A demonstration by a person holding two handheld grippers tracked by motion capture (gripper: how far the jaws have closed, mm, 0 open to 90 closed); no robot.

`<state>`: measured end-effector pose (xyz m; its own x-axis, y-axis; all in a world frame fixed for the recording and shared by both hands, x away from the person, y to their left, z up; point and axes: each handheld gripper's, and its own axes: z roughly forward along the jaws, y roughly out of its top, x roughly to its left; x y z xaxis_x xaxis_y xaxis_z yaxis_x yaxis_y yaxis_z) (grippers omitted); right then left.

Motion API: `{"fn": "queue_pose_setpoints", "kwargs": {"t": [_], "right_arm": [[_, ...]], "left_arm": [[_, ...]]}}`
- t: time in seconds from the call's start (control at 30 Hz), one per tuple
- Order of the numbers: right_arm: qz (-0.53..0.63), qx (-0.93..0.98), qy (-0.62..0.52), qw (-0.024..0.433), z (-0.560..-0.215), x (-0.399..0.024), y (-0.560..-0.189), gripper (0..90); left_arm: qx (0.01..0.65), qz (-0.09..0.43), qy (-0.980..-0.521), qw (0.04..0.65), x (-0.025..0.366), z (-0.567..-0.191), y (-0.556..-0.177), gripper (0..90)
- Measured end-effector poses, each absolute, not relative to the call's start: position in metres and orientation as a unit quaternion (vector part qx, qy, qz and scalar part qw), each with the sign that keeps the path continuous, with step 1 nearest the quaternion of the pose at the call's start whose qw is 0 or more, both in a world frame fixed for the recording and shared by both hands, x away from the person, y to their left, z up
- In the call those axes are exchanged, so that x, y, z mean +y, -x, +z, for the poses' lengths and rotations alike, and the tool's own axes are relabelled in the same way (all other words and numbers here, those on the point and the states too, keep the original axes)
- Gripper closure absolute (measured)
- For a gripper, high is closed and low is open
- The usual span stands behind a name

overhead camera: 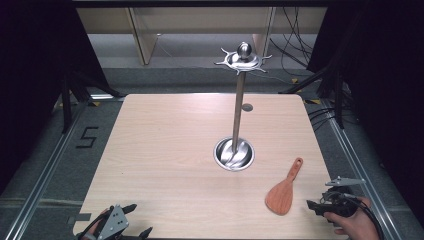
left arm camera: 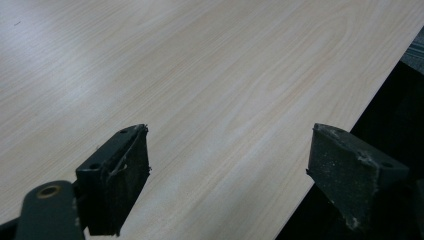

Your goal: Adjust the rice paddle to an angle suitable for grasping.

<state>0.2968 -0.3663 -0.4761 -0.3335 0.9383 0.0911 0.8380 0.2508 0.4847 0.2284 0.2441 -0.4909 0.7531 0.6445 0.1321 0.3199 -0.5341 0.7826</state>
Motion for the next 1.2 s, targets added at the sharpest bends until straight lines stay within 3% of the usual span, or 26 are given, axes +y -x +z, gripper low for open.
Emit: {"fn": "queue_pose_setpoints", "kwargs": {"t": [0.1,0.3,0.47,0.53,0.73,1.2], "right_arm": [[0.245,0.784,-0.562,0.093,-0.476,-0.366,-0.297,33.2],[0.234,0.784,-0.564,0.114,-0.476,-0.366,-0.298,35.8],[0.238,0.786,-0.555,0.136,-0.474,-0.365,-0.303,49.5],[0.239,0.789,-0.549,0.141,-0.472,-0.366,-0.305,61.7],[0.256,0.781,-0.548,0.156,-0.465,-0.358,-0.317,76.7],[0.230,0.791,-0.539,0.176,-0.471,-0.350,-0.357,89.7]], "left_arm": [[0.284,0.208,-0.849,0.393,0.243,-0.491,-0.228,16.1],[0.284,0.213,-0.849,0.390,0.244,-0.492,-0.229,16.1],[0.284,0.206,-0.852,0.389,0.243,-0.491,-0.229,16.1],[0.282,0.211,-0.848,0.396,0.242,-0.492,-0.229,16.1],[0.279,0.212,-0.850,0.394,0.243,-0.491,-0.229,16.1],[0.286,0.210,-0.848,0.394,0.241,-0.494,-0.229,16.1]]}}
